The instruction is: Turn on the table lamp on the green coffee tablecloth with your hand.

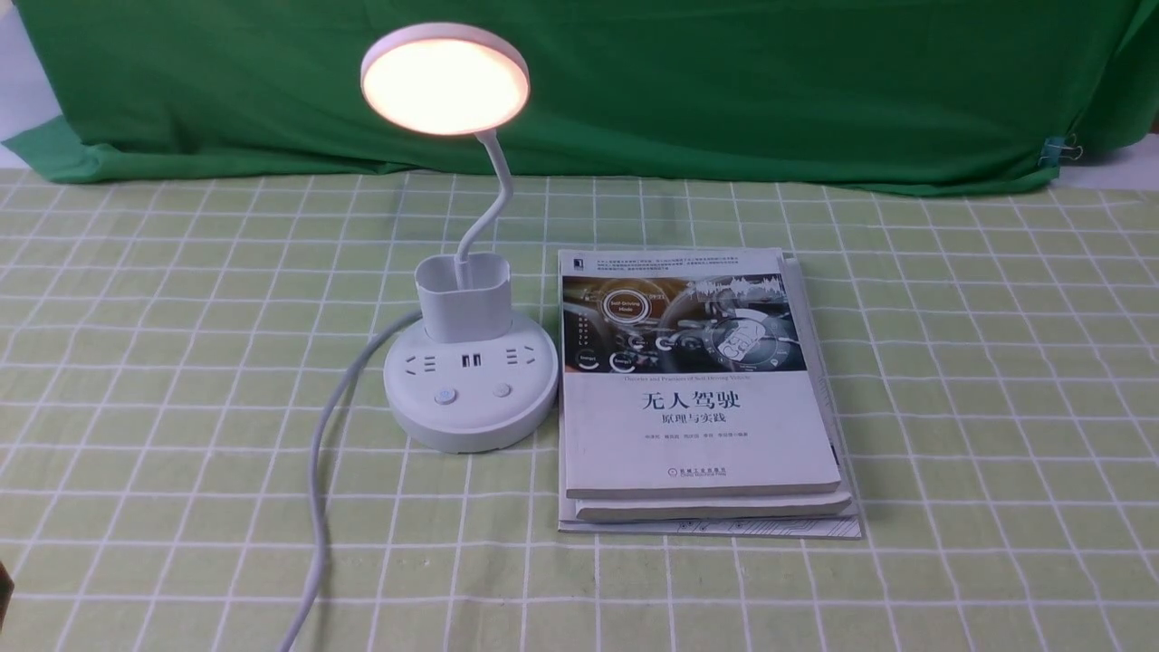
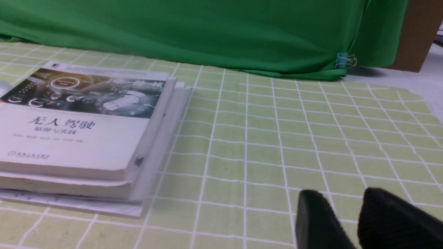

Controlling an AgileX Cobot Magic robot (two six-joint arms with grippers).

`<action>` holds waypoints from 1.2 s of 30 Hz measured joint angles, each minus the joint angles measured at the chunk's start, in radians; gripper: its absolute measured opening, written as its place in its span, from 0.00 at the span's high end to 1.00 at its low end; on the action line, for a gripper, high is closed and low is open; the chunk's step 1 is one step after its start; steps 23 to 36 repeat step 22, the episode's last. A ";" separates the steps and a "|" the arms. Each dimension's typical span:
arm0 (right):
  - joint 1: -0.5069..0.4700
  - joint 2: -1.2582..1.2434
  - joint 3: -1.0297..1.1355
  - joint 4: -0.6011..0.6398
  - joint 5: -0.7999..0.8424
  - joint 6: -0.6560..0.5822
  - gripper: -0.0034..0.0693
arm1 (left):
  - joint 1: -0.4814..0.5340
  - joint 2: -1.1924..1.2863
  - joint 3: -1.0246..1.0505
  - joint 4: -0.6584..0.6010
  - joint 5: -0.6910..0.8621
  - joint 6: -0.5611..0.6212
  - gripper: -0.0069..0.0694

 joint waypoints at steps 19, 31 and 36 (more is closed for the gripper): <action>0.000 0.000 0.000 0.000 0.000 0.000 0.62 | 0.000 0.000 0.000 -0.001 0.000 0.000 0.78; 0.000 0.000 0.000 0.000 0.000 0.000 0.62 | 0.000 0.000 0.000 -0.001 0.000 0.000 0.78; 0.000 0.000 0.000 0.000 0.000 0.000 0.62 | 0.000 0.000 0.000 -0.001 0.000 0.000 0.78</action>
